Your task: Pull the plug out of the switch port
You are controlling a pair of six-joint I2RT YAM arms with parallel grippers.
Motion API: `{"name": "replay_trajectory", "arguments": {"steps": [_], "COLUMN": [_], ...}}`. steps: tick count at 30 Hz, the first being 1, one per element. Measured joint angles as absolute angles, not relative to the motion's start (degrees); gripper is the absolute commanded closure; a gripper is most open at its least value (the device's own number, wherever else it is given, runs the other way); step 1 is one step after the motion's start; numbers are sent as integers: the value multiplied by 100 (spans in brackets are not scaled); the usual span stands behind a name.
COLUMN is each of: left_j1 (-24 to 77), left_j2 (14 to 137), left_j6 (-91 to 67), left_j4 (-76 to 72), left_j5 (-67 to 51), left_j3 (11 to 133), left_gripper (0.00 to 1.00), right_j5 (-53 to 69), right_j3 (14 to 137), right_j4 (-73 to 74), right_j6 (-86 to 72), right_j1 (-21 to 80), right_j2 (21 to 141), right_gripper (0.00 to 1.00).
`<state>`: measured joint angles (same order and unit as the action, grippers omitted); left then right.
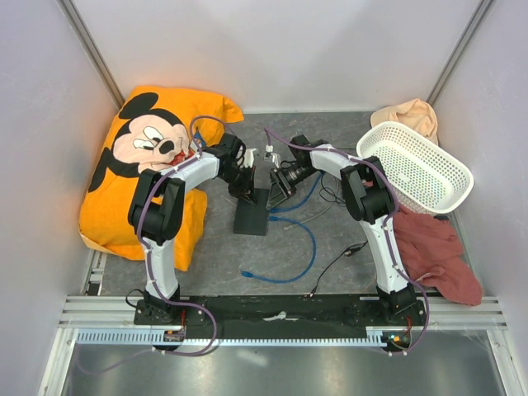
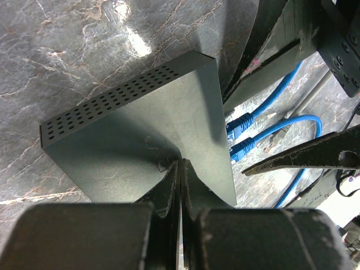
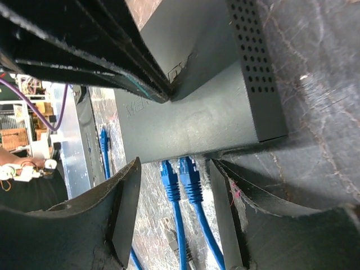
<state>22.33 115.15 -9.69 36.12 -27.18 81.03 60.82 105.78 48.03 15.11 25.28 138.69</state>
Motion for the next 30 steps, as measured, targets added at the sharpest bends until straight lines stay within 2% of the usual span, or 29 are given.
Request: {"name": "replay_trajectory", "arguments": {"steps": [13,30], "left_j1": [2233,2259], "left_j2": [11515,11522], "left_j6": [-969,-930], "left_j4": [3610,3610], "left_j5": [-2716,-2692], "left_j3": [8103,8106], "left_gripper": [98,98], "right_j5": [6136,6031], "right_j3": [10508,10700], "right_j4": [5175,5203], "right_j6": [1927,1446], "right_j1": [2528,2517], "right_j2": [13878,14053], "right_gripper": [46,55]}}
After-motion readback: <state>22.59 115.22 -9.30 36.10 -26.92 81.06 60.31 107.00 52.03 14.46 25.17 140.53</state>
